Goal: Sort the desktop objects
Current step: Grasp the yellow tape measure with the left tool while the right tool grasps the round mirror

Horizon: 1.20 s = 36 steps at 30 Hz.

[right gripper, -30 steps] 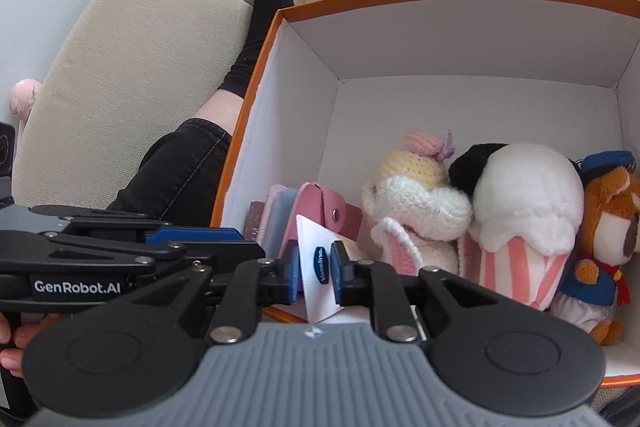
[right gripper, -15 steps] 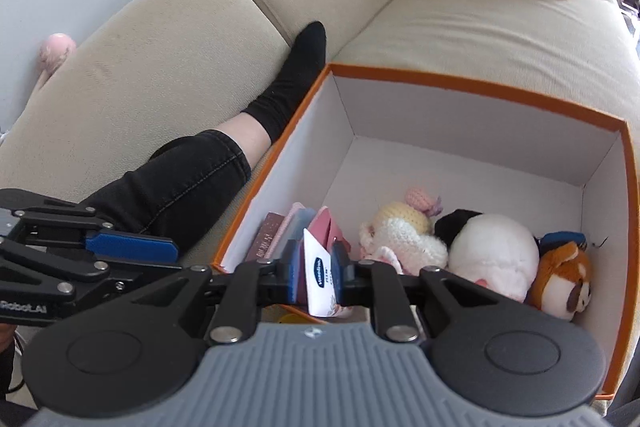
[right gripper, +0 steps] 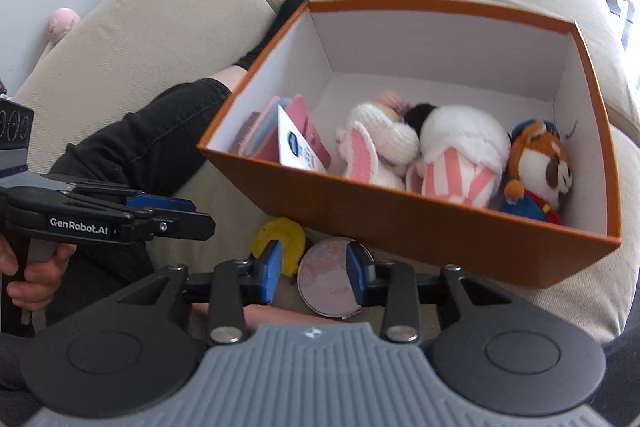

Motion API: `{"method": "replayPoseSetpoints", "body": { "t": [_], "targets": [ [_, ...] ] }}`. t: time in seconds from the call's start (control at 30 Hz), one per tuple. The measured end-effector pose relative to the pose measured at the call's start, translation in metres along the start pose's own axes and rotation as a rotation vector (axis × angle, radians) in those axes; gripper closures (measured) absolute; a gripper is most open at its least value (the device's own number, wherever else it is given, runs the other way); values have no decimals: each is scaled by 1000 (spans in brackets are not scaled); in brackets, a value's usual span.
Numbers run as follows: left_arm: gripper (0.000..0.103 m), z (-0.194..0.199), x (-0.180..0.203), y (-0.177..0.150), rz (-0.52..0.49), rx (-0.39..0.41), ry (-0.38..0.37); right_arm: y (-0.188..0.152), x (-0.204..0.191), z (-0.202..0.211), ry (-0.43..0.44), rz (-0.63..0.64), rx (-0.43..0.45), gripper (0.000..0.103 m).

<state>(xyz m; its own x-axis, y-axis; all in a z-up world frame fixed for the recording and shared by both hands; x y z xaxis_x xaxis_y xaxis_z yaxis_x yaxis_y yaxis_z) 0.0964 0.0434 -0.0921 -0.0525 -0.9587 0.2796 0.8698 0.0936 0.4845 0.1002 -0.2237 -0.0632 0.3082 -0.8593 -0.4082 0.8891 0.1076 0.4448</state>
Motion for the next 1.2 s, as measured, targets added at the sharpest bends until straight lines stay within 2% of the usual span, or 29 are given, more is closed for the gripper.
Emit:
{"method": "replayPoseSetpoints", "body": {
  "t": [0.03, 0.13, 0.27, 0.47, 0.7, 0.83, 0.87, 0.9, 0.93, 1.07, 1.1, 1.2],
  "targets": [
    [44, -7, 0, -1, 24, -10, 13, -2, 3, -8, -16, -8, -9, 57],
    [42, -24, 1, -4, 50, -13, 41, -8, 13, -32, -61, -34, -44, 56],
    [39, -41, 0, -8, 64, -43, 58, -11, 26, -54, -43, -111, -90, 55],
    [39, -61, -11, -17, 125, -87, 49, -10, 33, -75, -40, -141, -124, 54],
    [32, -66, -13, -20, 112, -85, 37, -11, 35, -86, -21, -158, -138, 47],
    [33, -68, -4, -23, 63, -90, 58, -11, 33, -89, -21, -148, -141, 47],
    [35, -67, -5, -23, 65, -88, 52, -11, 34, -89, -16, -155, -140, 47],
    [41, -66, -6, -24, 66, -84, 41, -12, 34, -88, -14, -157, -135, 48],
    [45, -65, -6, -25, 69, -80, 29, -12, 32, -87, -9, -152, -128, 55],
    [47, -55, -6, -29, 55, -60, 44, -12, 29, -81, -14, -153, -103, 64],
    [60, -50, -6, -30, 52, -49, 62, -11, 31, -77, -12, -167, -99, 70],
    [73, -32, -3, -31, 17, -17, 62, -10, 30, -65, 7, -187, -87, 80]
  ]
}}
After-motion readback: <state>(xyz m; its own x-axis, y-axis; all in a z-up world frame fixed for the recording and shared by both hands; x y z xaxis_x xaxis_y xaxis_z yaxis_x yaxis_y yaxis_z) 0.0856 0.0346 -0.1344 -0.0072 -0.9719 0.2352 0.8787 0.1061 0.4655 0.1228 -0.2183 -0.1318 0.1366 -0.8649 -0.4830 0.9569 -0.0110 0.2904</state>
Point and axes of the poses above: each gripper's, at about its wrist camera, not at the fingertips, and z roughly against the way its jaws point, x to its right, y to its top, the point moved 2 cm from there along -z, roughly the way its jaws point, and after that the axes turned 11 degrees about -z, right-handed, at the moved point
